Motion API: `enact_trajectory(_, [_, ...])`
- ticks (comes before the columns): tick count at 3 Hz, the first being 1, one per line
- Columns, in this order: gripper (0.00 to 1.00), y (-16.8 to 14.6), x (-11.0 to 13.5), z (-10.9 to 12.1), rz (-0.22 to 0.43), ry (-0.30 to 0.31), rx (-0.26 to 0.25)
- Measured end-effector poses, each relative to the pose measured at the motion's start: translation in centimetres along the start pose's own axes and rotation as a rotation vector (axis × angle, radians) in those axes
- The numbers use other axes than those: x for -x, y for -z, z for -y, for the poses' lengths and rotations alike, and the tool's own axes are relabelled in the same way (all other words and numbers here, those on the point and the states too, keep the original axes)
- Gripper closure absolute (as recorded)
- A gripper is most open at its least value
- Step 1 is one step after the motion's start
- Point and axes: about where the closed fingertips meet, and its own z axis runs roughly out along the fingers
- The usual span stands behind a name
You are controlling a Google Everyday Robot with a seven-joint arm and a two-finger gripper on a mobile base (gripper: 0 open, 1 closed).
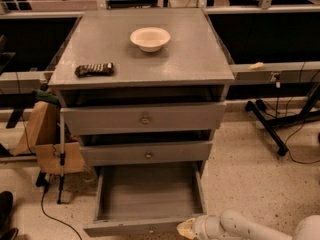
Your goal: Close bottom drawer
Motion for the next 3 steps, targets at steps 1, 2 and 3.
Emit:
enact_trajectory(1, [0.58,-0.8,0.3,0.3,-0.001,0.006,0.0])
enact_trajectory(2, [0.35,-1.2,0.5,0.3,0.0,0.008,-0.002])
enact_trajectory(3, [0.12,-1.6,1.6,0.5,0.004,0.021,-0.004])
